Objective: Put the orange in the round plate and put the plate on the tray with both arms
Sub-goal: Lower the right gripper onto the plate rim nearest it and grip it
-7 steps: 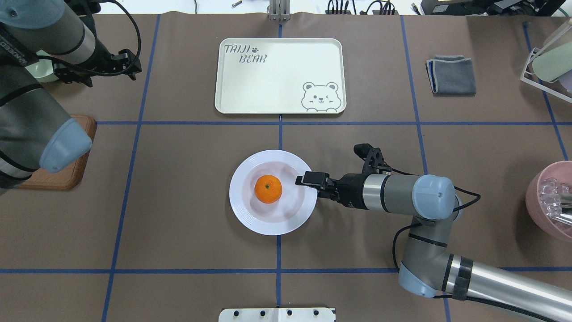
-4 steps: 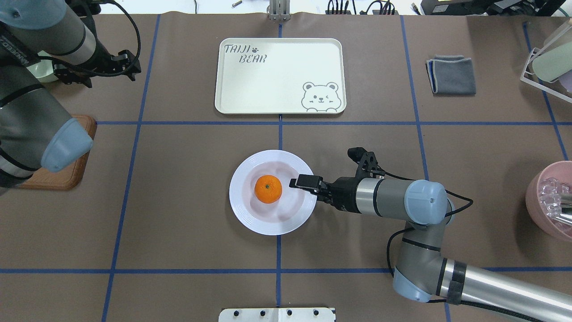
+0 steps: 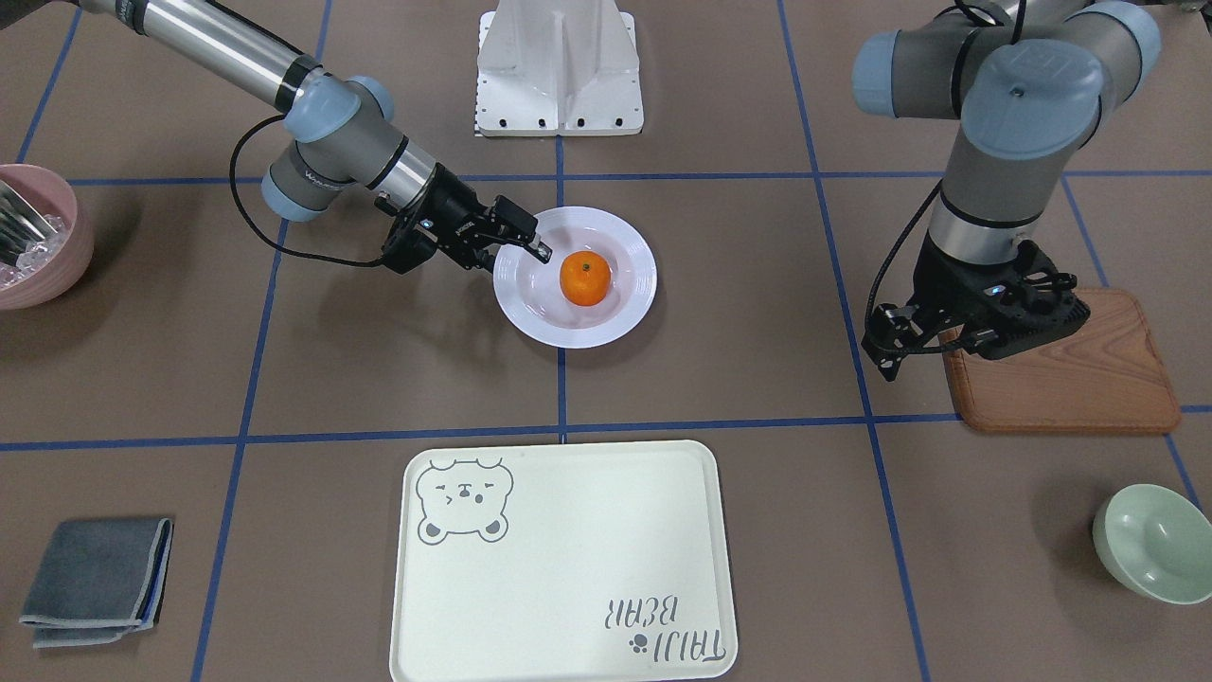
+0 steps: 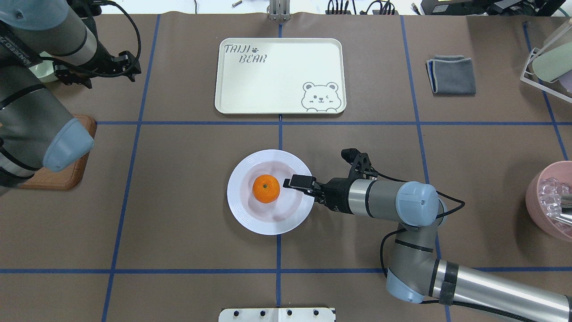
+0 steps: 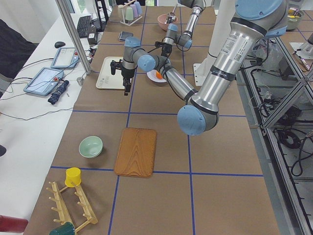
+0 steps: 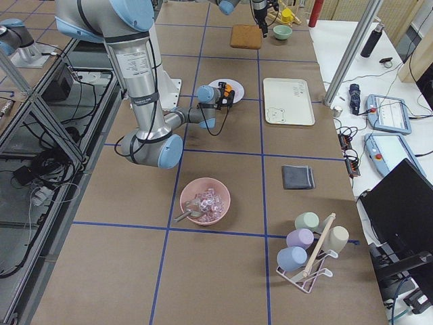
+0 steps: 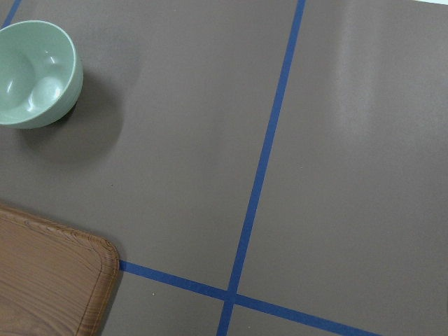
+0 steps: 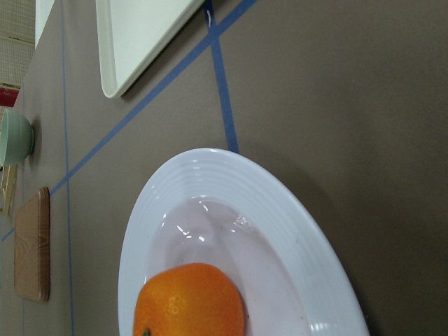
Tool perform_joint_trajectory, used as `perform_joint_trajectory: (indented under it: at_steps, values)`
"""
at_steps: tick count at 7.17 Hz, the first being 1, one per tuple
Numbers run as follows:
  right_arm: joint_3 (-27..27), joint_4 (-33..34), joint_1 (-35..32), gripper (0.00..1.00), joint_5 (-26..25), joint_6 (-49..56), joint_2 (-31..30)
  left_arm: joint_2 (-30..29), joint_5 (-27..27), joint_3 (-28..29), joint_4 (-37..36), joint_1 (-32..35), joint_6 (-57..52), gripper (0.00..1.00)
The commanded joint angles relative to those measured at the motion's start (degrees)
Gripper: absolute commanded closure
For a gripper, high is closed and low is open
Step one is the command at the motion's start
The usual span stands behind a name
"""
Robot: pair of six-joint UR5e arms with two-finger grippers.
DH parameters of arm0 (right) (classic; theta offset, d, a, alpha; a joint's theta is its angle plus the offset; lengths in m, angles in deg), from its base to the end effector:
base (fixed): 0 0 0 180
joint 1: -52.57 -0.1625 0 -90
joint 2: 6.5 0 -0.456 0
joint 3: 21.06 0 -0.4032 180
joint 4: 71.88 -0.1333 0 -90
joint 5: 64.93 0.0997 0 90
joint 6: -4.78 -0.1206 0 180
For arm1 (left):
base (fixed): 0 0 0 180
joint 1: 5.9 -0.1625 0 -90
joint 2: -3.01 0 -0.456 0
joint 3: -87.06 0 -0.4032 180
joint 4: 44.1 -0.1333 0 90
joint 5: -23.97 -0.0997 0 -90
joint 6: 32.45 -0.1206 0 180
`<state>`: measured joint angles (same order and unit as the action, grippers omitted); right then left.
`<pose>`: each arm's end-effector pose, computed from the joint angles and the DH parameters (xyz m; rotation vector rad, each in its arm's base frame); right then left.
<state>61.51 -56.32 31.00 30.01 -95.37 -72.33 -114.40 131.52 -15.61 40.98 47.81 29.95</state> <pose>-0.5973 -0.3683 0.3602 0.0920 -1.6004 0.3623 0.3161 -0.5943 0.3443 0.1724 0.6582 -0.3441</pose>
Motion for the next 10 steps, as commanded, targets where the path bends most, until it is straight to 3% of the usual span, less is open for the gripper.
perform_joint_trajectory:
  at_steps: [1,10]
  values:
    - [-0.74,0.00,0.04,0.00,-0.02,-0.49,0.78,-0.02,0.03,0.18,0.00,-0.01,0.00,0.01]
    - [-3.03,0.09,0.12,0.00,-0.28,-0.75,2.54,-0.02,0.03,0.97,0.00,-0.09,0.00,0.01]
